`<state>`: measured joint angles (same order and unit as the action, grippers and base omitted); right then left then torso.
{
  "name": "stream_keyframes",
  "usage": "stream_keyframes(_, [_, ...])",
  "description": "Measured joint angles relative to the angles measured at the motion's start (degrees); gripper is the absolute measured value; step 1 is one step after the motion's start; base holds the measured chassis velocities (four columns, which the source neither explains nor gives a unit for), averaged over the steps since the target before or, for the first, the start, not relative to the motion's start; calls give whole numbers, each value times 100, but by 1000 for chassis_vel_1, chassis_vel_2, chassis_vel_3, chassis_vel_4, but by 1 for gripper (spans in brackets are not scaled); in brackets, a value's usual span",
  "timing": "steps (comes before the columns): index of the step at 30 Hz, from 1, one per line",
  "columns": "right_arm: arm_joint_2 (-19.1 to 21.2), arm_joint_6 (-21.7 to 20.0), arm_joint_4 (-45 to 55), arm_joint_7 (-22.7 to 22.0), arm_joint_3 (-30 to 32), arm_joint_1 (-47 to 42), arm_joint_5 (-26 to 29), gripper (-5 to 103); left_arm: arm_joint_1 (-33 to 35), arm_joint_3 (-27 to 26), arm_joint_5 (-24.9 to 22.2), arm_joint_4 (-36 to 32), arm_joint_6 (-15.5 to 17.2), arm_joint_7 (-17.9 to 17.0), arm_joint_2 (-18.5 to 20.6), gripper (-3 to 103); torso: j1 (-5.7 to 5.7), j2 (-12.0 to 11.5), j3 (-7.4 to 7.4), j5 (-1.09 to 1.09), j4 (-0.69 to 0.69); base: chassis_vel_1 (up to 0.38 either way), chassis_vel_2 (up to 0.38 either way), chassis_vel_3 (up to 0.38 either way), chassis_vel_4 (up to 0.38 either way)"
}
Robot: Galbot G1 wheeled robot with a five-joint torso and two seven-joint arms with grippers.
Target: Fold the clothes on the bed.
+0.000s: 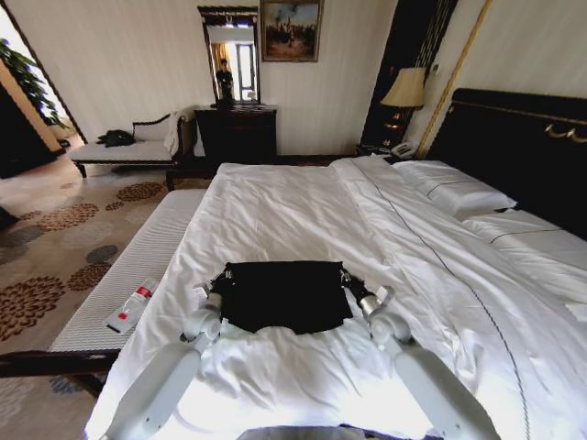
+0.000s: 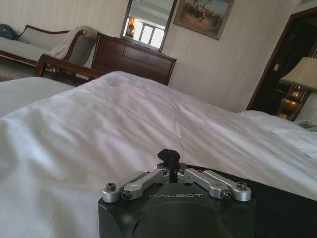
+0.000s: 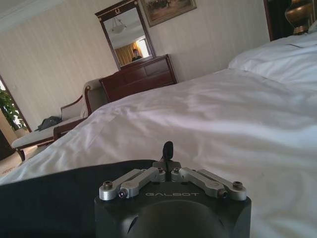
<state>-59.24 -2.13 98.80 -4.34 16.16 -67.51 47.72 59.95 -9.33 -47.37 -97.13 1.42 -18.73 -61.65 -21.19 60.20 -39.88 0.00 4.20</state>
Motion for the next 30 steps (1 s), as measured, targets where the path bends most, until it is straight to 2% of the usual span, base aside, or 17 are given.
stream_keyframes(15, [-17, 66, 559, 89, 555, -1225, -183, 0, 840, -162, 249, -457, -192, 10, 281, 2, 0, -1, 0, 0, 0, 0, 0, 0, 0])
stream_keyframes(30, [-129, 147, 520, 130, 561, -1470, -341, 0, 1362, -146, 530, -612, -285, 5, 308, 2, 0, -1, -1, 0, 0, 0, 0, 0, 0])
